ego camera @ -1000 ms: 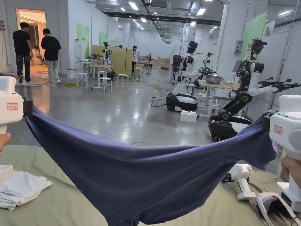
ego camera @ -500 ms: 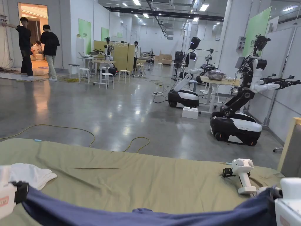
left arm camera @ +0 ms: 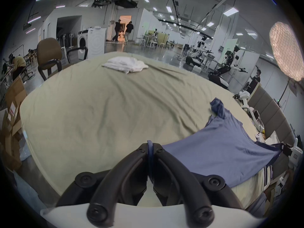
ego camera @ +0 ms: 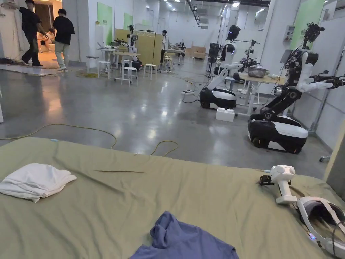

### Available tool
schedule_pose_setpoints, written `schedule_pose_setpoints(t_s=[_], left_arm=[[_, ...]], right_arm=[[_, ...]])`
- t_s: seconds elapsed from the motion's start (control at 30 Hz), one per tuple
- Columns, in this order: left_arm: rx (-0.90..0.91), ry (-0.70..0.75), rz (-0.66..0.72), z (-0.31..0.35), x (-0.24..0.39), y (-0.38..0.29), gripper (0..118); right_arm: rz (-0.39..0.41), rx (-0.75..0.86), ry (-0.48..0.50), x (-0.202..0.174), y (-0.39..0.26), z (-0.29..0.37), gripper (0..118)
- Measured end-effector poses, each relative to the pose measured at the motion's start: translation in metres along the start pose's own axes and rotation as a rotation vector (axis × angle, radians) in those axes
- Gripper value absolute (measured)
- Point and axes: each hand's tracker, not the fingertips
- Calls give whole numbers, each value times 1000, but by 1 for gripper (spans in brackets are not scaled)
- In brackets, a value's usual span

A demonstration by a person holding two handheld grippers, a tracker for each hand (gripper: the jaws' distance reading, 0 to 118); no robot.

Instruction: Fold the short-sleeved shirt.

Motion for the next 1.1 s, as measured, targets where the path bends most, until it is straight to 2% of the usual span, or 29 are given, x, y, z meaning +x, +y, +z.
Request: schedule_pose_setpoints(t_s=[0.13, 0.17, 0.23, 0.3, 0.33, 0.4, 0.43, 0.63, 0.8, 0.9, 0.93, 0.97, 1.03, 1.1], left_arm=[[-30, 30, -12, -5, 0, -9, 8], [-35, 42, -21, -5, 1, -10, 15], [-32, 95, -49, -3, 5, -9, 17], [2, 153, -79, 2, 10, -6, 30], [16, 157, -86, 5, 12, -3, 37], [38, 156, -92, 5, 11, 2, 49], [56, 145, -93, 8, 15, 6, 50], [206, 33, -148, 19, 59, 19, 50], [371, -40, -220, 39, 120, 32, 49], [458, -83, -238, 50, 150, 39, 47], [478, -109, -247, 54, 158, 43, 45], [491, -126, -251, 56, 164, 47, 40], [494, -130, -261, 60, 178, 52, 25], [504, -111, -296, 61, 190, 57, 14]], right_arm=[[10, -41, -4, -10, -29, -3, 0], [11, -39, -9, -12, -34, -3, 1], [10, -34, -28, -15, -40, -2, 1], [4, -27, -46, -18, -40, 1, 5], [-9, -19, -48, -20, -39, 6, 14], [-55, 4, -5, -22, -35, 9, 54], [-74, 28, 19, -25, -31, 13, 65], [-119, 188, 61, -64, 8, 26, 64], [-211, 342, 102, -104, 50, 38, 64], [-208, 411, 104, -126, 73, 46, 61], [-198, 432, 101, -132, 79, 48, 58], [-189, 451, 99, -137, 84, 49, 48], [-173, 474, 101, -146, 92, 51, 21], [-174, 483, 79, -152, 98, 53, 14]])
